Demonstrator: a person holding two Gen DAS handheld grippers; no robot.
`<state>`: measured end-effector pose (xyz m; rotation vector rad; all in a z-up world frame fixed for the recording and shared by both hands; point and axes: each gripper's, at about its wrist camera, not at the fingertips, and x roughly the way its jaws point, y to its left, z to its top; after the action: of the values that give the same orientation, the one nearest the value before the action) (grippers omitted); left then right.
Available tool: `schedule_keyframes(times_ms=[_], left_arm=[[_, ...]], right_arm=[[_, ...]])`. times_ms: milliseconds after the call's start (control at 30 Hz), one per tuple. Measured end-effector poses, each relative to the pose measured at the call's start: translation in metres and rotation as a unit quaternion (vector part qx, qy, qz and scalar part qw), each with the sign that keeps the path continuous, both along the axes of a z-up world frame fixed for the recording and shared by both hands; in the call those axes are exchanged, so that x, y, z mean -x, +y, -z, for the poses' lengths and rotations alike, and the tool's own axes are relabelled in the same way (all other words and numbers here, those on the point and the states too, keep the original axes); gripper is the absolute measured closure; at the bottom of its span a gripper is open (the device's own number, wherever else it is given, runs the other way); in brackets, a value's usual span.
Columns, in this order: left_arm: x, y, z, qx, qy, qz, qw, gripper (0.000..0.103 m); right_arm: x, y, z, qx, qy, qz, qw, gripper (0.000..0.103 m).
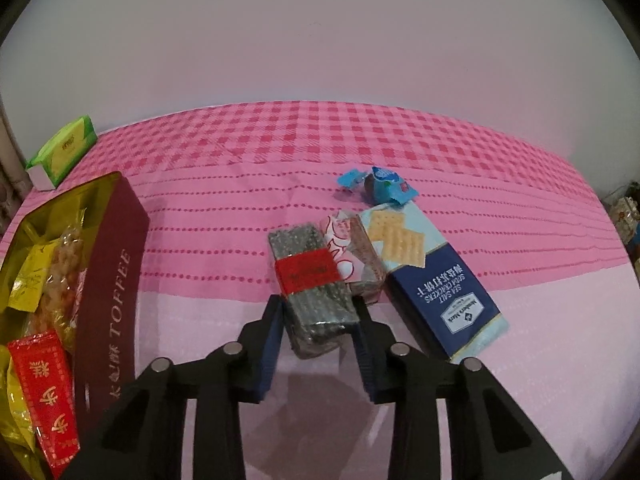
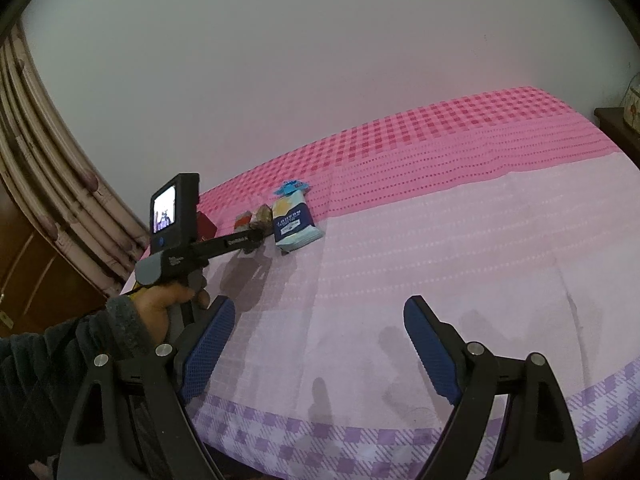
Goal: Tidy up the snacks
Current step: 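Reach the left gripper to the grey red-banded packet and grasp it, then carry the grey packet over the gold tin and open the left gripper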
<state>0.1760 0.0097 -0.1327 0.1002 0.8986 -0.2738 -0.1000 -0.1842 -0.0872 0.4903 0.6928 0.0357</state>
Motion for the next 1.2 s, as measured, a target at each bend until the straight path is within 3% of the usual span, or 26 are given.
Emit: schedule_keyframes(times_ms=[333, 667, 967, 1200], left_arm=[[0.036, 0.018, -0.028, 0.008, -0.017, 0.006, 0.9998, 0.076], [0.056, 0.049, -0.103, 0.007, -0.078, 0.008, 0.9969, 0.076], [0.057, 0.113, -0.164, -0.001, -0.125, -0.039, 0.9914, 0.076], [0.058, 0.152, -0.189, -0.010, -0.143, -0.070, 0.9872, 0.076]], right_arm=[[-0.002, 0.006, -0.002, 0.000, -0.005, -0.010, 1.000, 0.018], [0.001, 0.013, -0.013, 0.007, -0.019, -0.017, 1.000, 0.018], [0.005, 0.023, -0.019, 0.009, -0.025, -0.028, 0.999, 0.018], [0.004, 0.028, -0.020, 0.010, -0.025, -0.035, 0.999, 0.018]])
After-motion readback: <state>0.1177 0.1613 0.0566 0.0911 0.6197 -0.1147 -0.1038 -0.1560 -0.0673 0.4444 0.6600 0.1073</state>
